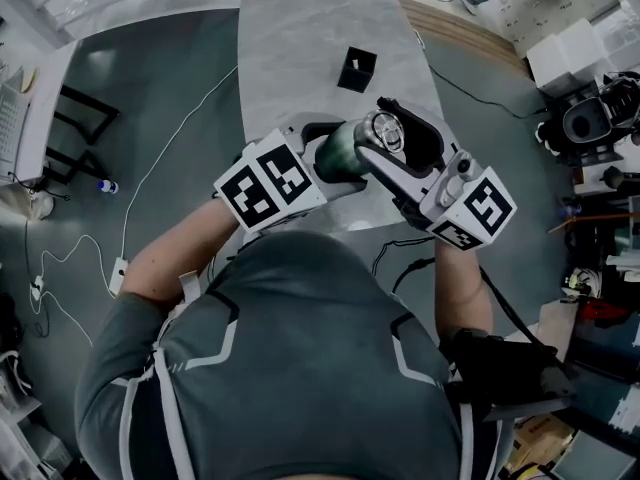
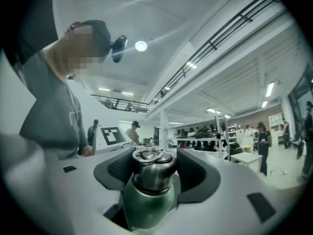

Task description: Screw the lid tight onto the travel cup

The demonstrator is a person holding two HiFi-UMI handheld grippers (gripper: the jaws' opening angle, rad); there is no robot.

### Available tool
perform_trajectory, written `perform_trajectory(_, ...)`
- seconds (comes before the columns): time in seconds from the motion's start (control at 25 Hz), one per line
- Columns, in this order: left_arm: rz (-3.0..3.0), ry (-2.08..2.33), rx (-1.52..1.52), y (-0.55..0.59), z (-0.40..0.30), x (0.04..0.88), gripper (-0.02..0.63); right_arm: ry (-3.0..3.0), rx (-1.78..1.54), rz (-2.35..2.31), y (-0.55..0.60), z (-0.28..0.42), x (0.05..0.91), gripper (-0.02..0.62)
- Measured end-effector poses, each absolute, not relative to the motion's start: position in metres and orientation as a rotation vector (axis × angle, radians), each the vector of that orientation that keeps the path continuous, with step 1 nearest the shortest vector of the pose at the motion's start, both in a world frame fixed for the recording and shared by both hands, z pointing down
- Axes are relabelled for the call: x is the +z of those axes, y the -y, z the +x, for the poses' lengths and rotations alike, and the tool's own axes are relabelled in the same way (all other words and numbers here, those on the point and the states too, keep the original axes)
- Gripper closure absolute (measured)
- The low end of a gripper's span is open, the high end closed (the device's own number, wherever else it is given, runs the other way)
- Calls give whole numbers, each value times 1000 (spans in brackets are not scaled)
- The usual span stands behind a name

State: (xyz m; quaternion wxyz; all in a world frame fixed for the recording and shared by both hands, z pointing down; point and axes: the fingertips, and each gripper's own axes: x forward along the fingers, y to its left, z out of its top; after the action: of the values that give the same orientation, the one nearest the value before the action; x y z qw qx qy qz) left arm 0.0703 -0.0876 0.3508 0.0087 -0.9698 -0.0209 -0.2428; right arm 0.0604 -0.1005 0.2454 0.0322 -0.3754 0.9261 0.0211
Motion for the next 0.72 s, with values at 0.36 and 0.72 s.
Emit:
perform_trajectory(0.36, -3084, 423, -638, 62, 59, 339, 233, -3009, 71, -907, 78, 46, 239, 285)
perform_trajectory(0.72, -2987, 752, -700, 37, 40, 337, 233, -3225, 131, -290, 46, 30, 243, 287)
